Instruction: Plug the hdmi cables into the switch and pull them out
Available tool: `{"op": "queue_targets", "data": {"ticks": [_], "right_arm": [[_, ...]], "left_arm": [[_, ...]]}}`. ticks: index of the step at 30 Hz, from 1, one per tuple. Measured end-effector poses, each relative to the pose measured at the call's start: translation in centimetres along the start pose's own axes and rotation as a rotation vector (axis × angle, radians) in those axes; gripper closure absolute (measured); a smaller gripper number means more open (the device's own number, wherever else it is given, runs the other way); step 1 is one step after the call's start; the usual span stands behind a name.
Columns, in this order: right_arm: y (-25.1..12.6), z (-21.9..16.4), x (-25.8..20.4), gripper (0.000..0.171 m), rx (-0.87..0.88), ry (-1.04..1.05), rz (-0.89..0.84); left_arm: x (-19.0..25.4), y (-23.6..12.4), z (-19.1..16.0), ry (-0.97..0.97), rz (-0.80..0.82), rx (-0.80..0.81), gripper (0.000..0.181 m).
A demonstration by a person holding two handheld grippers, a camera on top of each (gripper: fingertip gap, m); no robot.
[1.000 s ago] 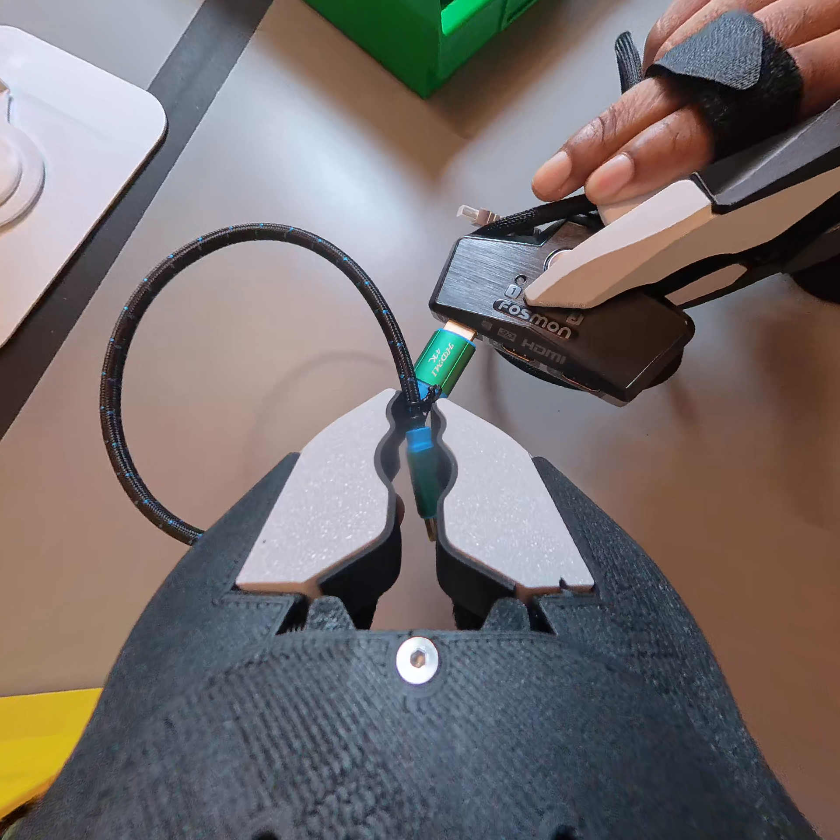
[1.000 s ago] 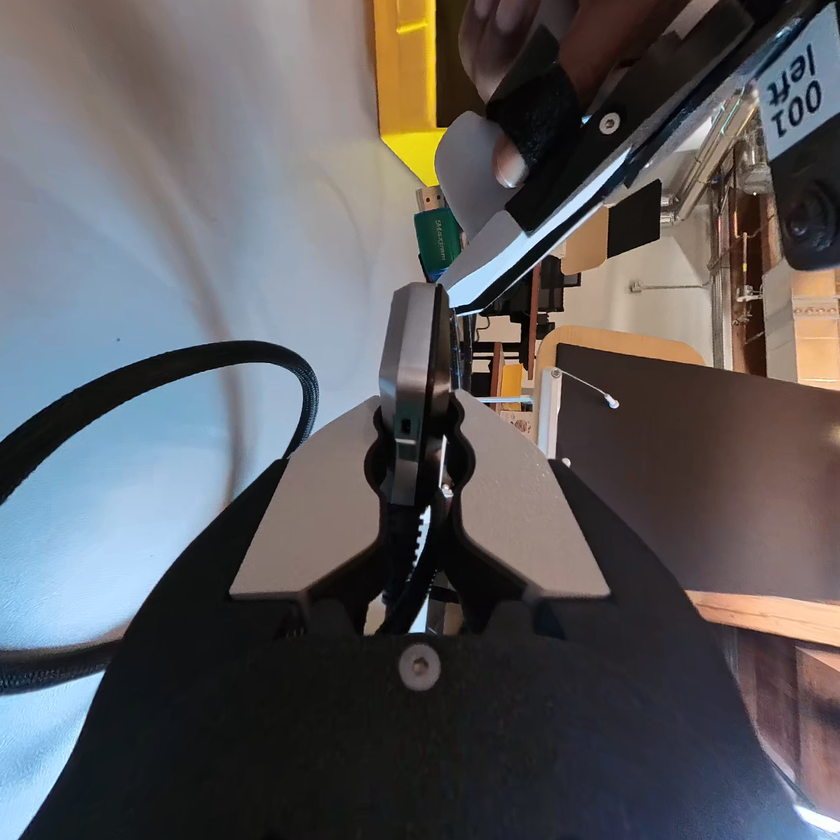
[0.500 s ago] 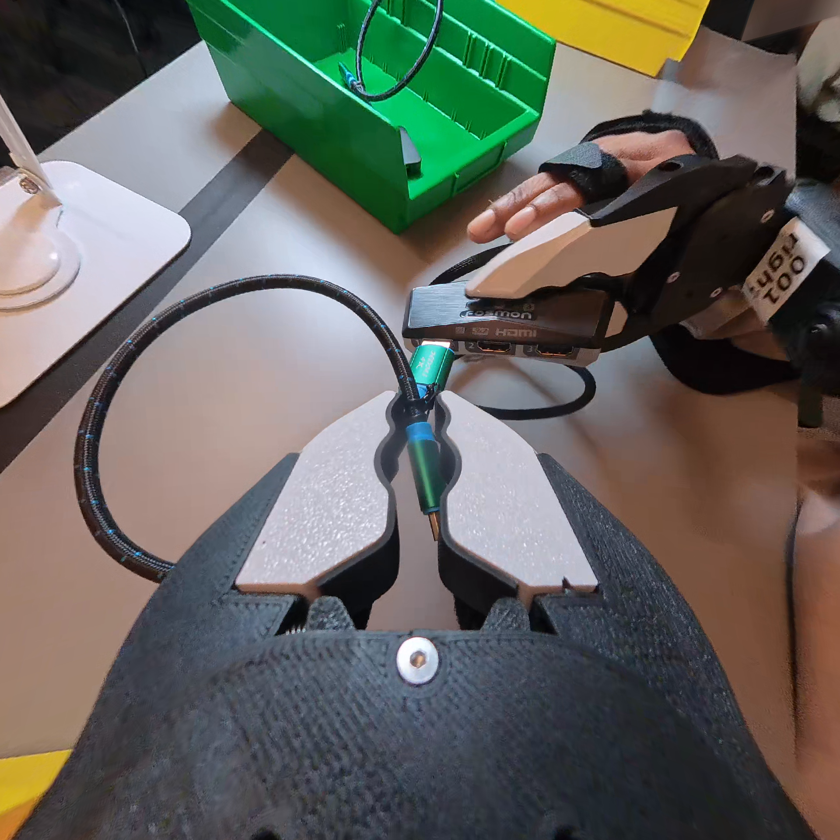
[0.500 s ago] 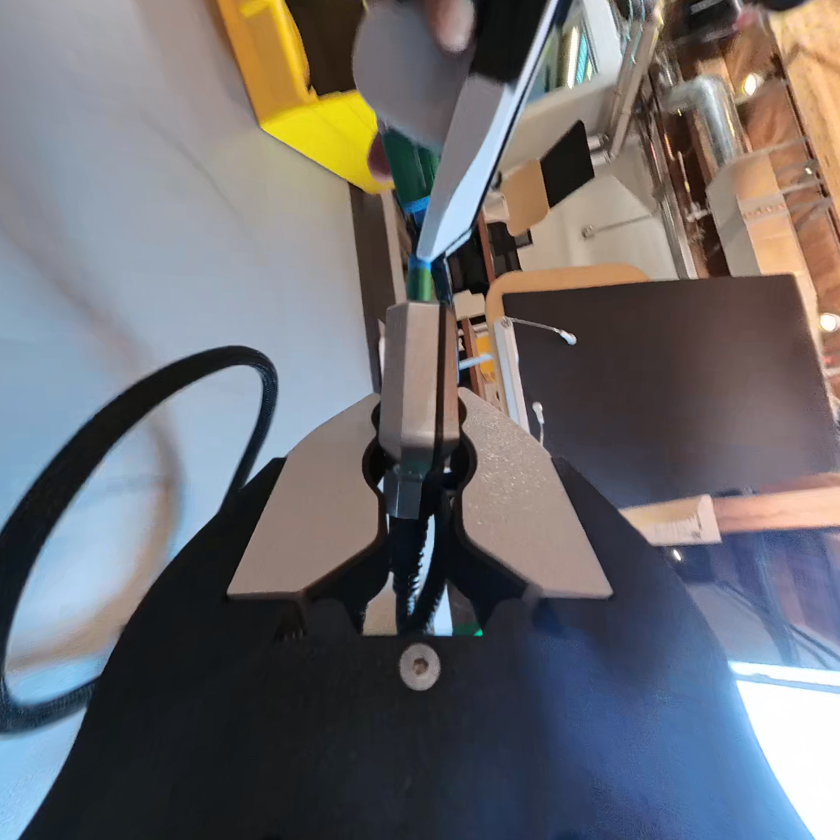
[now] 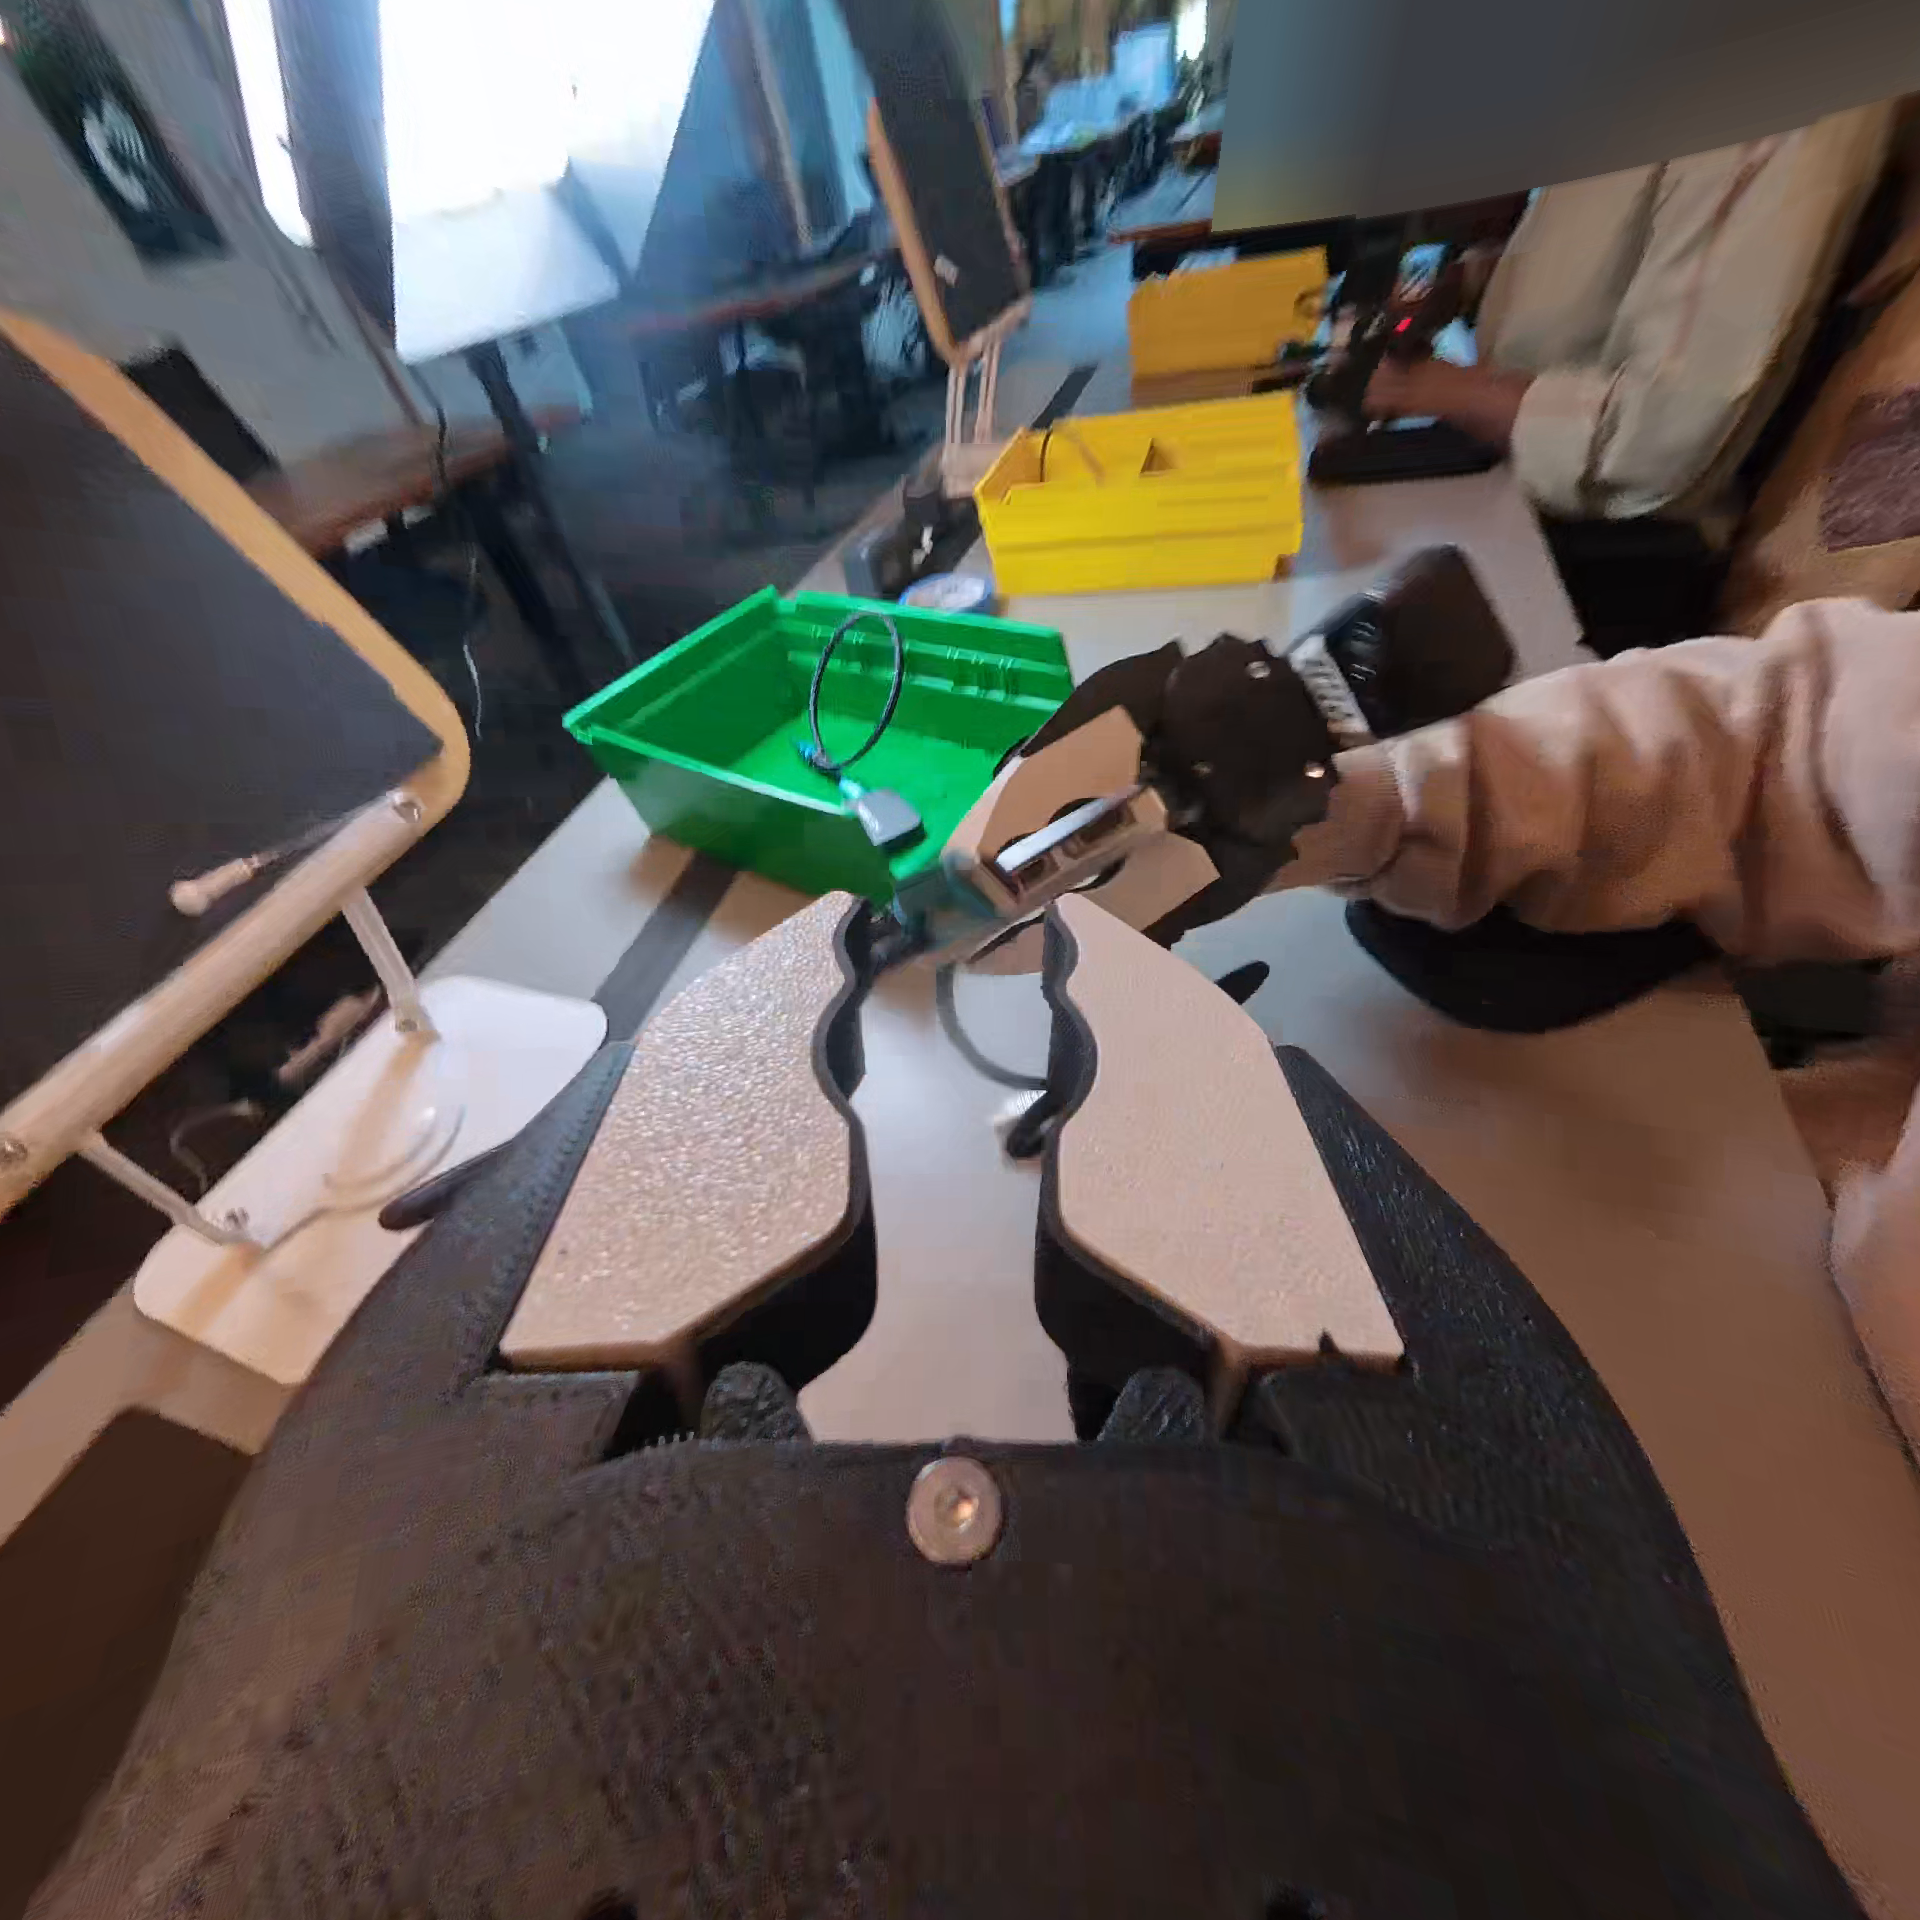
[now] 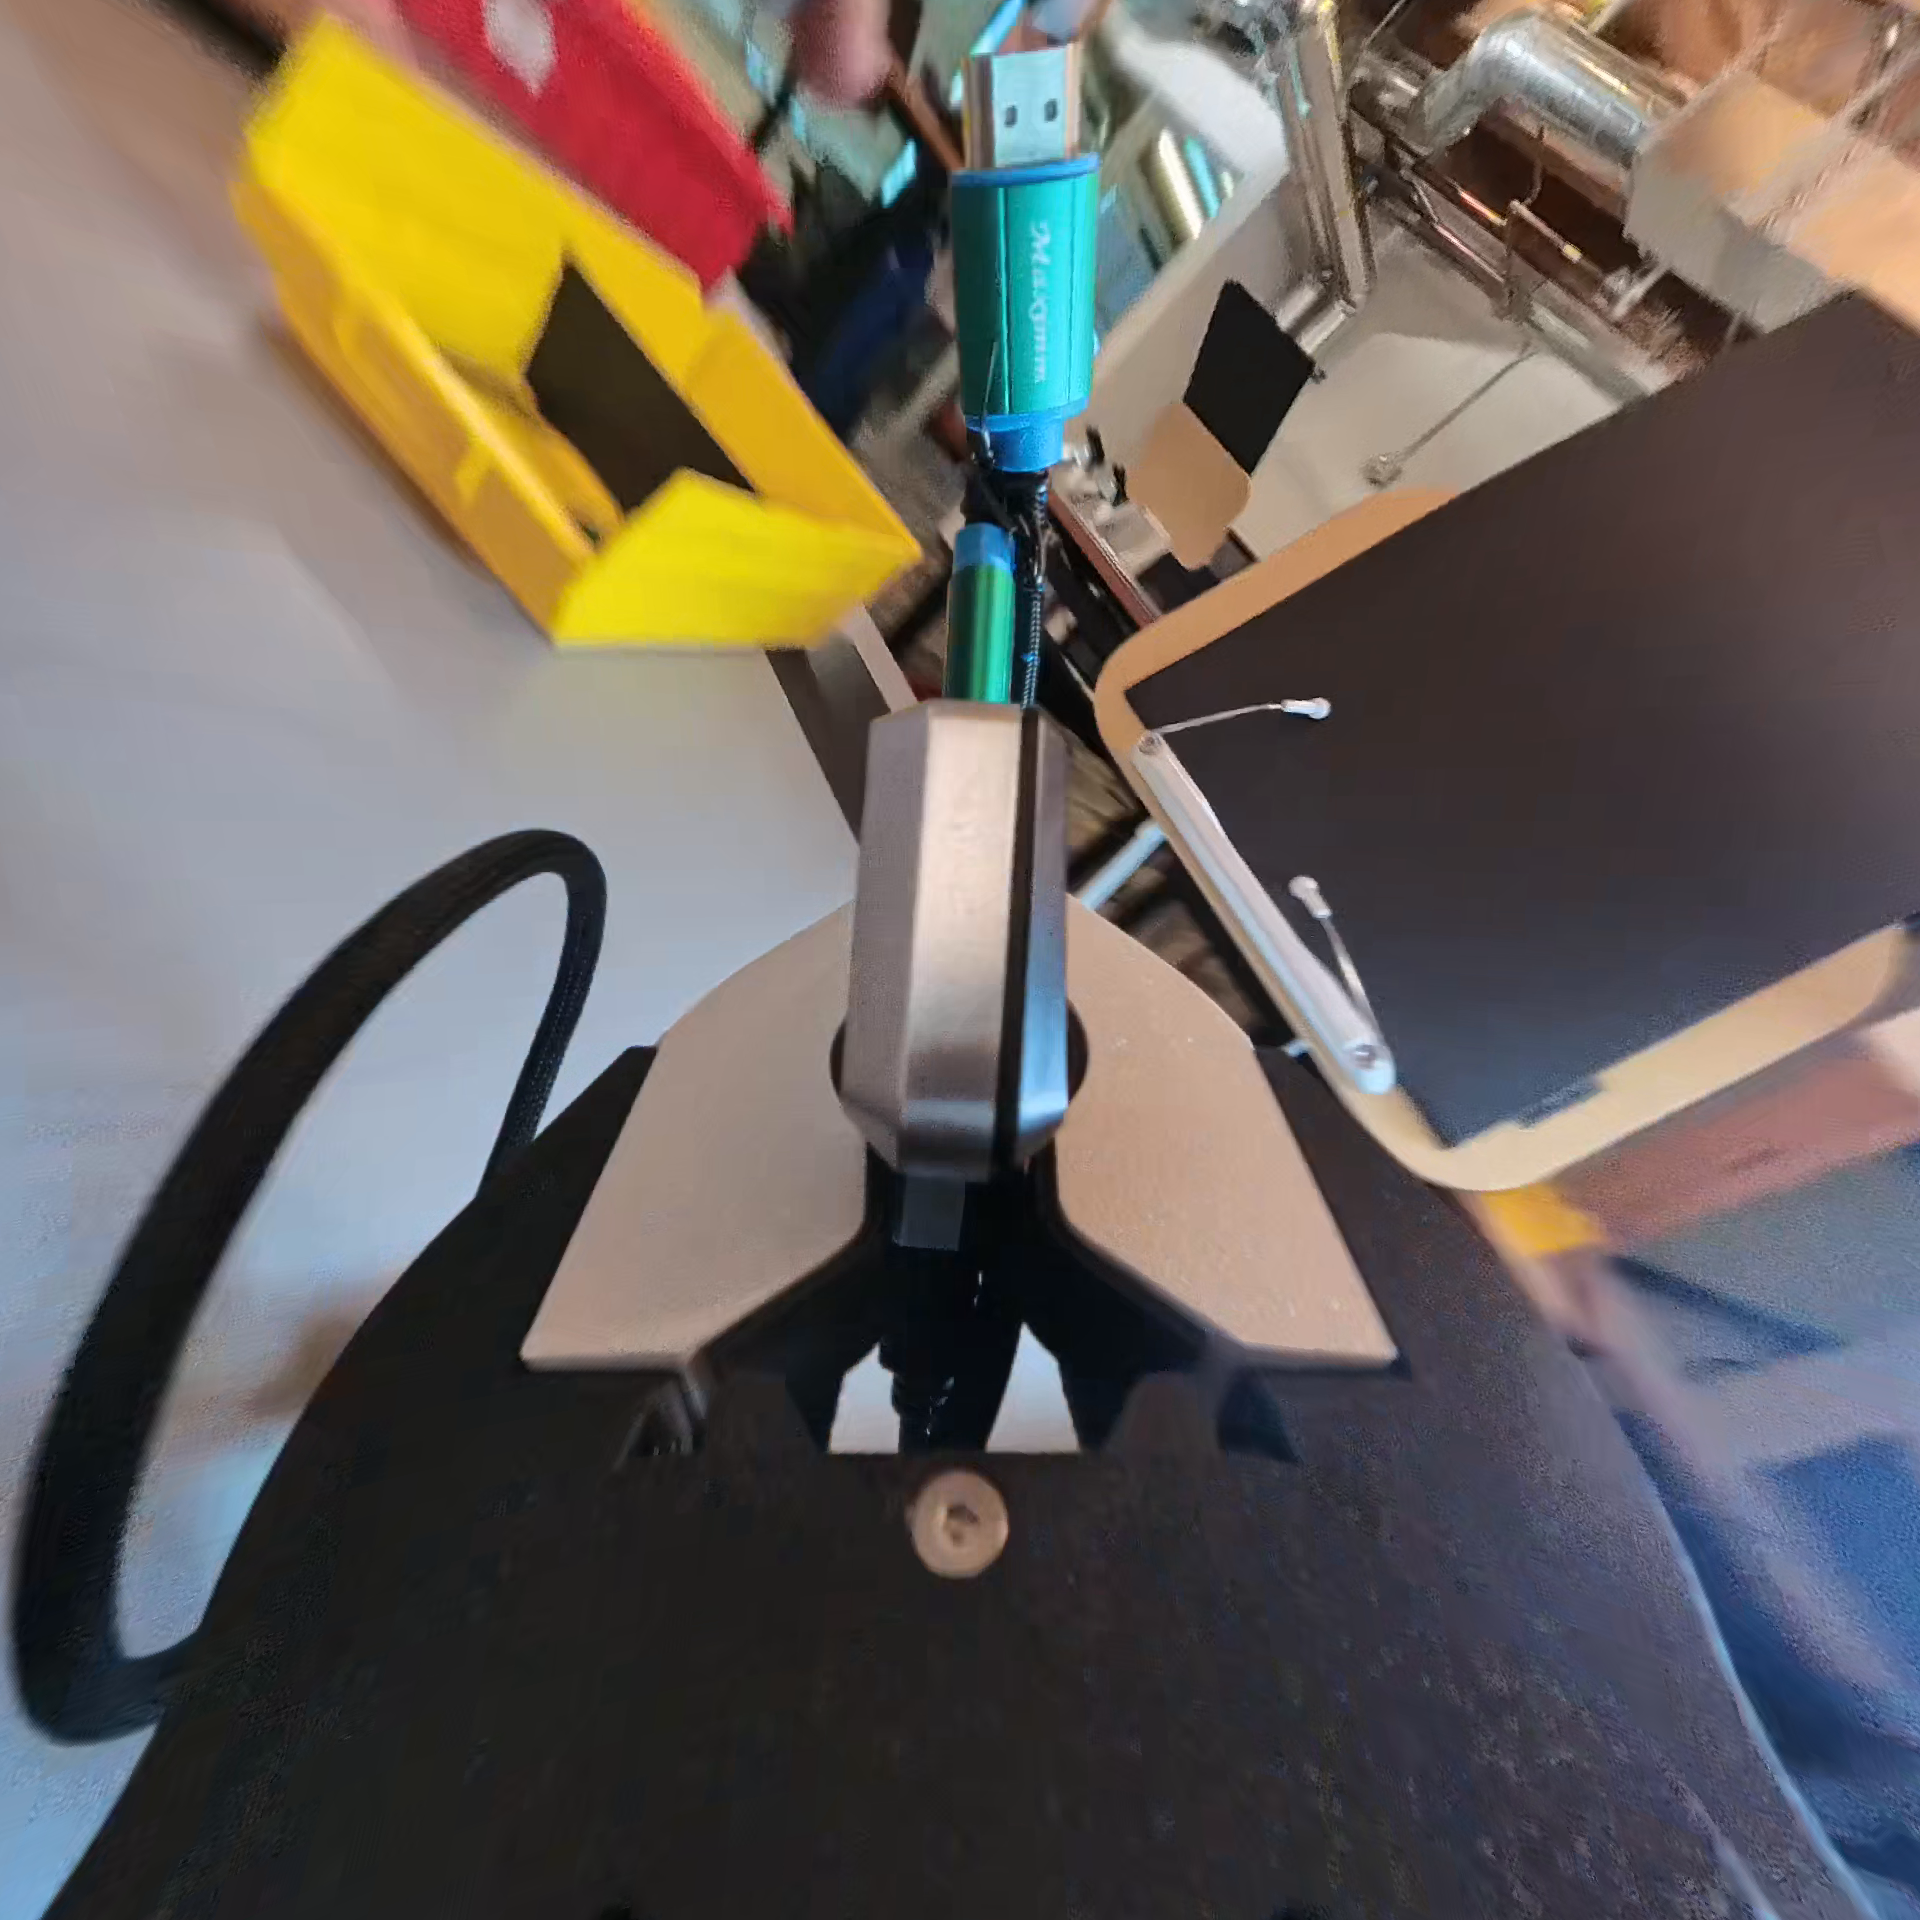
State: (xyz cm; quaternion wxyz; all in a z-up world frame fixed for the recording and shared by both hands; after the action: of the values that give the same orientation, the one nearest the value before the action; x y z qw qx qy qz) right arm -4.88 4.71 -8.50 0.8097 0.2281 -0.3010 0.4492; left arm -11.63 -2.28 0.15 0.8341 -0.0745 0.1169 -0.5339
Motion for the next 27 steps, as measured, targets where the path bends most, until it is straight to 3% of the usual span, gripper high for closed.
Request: {"op": "queue_targets", "data": {"ticks": [3,6,9,13,15,18,27], "right_arm": [[-0.7,2.1,1.0,0.147,0.097,0.321,0.098],[-1.4,4.4,0.9,0.148,0.190,0.567,0.221],[-1.9,5.9,0.2,0.148,0.236,0.712,0.333],[-1.8,6.4,-1.6,0.148,0.220,0.790,0.440],[-1.8,6.5,-2.6,0.148,0.209,0.809,0.492],[-1.8,6.6,-3.1,0.148,0.207,0.862,0.536],[-2.0,6.6,-3.3,0.148,0.215,0.935,0.561]], "left_arm": [[1.9,-1.4,0.4,0.060,-0.107,0.022,0.163],[1.5,0.4,-0.5,0.031,-0.111,0.012,0.155],[0.9,3.1,0.6,0.009,-0.076,0.119,0.141],[0.8,3.7,2.2,-0.025,-0.095,0.287,0.151],[0.8,3.9,1.4,-0.011,-0.092,0.233,0.161],[0.7,3.9,0.8,0.056,-0.062,0.175,0.163],[0.5,4.4,0.1,-0.056,-0.108,0.265,0.162]]}}
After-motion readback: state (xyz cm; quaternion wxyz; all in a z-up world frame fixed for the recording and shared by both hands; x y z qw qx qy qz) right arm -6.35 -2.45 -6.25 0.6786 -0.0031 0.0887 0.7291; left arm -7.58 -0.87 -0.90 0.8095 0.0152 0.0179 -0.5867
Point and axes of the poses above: each gripper's, where its closed fingertips meet, y out along the fingers, z out of its top, x = y × z across the jaws, the point moved 1 cm from there along -y, back along the fingers, and after that the axes turned 13 degrees about -z, right-handed, at the moved point
